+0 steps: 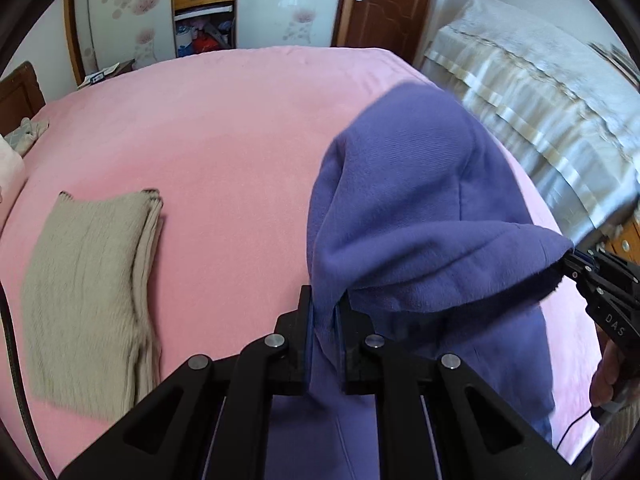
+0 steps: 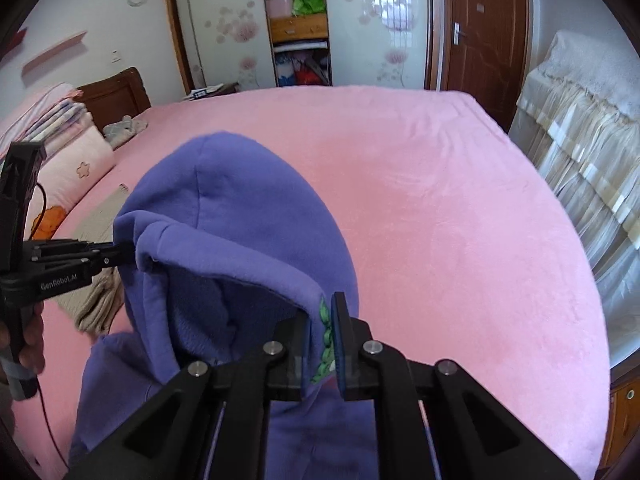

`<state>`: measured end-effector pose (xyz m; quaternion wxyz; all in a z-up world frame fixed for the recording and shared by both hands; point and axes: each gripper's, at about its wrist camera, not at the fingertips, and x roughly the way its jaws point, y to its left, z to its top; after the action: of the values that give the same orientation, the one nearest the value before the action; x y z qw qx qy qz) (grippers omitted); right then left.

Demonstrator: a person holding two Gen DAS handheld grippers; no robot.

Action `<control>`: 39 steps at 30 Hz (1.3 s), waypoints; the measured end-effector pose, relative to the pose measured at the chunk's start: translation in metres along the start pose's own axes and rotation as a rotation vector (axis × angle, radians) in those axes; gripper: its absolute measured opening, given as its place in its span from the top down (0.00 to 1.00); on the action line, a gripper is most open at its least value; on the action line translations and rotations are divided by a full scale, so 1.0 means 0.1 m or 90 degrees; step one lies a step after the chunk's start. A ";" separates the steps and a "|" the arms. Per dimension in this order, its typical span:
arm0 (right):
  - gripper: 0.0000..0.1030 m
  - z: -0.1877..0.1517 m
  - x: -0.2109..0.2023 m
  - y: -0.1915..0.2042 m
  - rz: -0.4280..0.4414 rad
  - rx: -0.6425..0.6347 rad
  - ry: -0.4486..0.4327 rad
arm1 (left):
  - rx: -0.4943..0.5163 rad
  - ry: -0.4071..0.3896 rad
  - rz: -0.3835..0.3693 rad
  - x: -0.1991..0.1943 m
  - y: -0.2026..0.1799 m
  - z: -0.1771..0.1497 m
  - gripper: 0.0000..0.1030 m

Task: Fold large clothes
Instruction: 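Grasp the hood with both tools and lift it, then fold the hood down over the hoodie body with both tools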

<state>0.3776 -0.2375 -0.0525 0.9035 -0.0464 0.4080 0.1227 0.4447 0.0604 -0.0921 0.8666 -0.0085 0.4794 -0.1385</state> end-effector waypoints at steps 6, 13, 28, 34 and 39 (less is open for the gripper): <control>0.91 -0.71 -0.59 0.22 -0.029 -0.042 -0.026 | 0.027 -0.017 -0.034 -0.66 -0.29 -0.91 0.92; 0.87 -1.66 -0.74 0.33 -0.035 -0.076 0.076 | 0.061 0.049 -0.026 -0.66 -0.46 -2.04 0.91; 0.62 -1.68 -1.30 0.59 0.002 -0.064 0.037 | -0.060 0.030 -0.083 -1.00 -0.26 -2.49 0.81; 0.62 -1.39 -1.07 0.83 0.014 -0.061 0.023 | -0.060 -0.015 -0.114 -1.02 -0.62 -2.08 0.69; 0.62 -1.47 -0.70 0.89 0.007 -0.051 0.062 | -0.065 0.010 -0.105 -0.72 -0.83 -2.05 0.63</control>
<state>0.2028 -0.1917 -0.0962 0.8794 -0.0864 0.4462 0.1417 0.2186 0.0228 -0.1312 0.8467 -0.0914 0.4904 -0.1850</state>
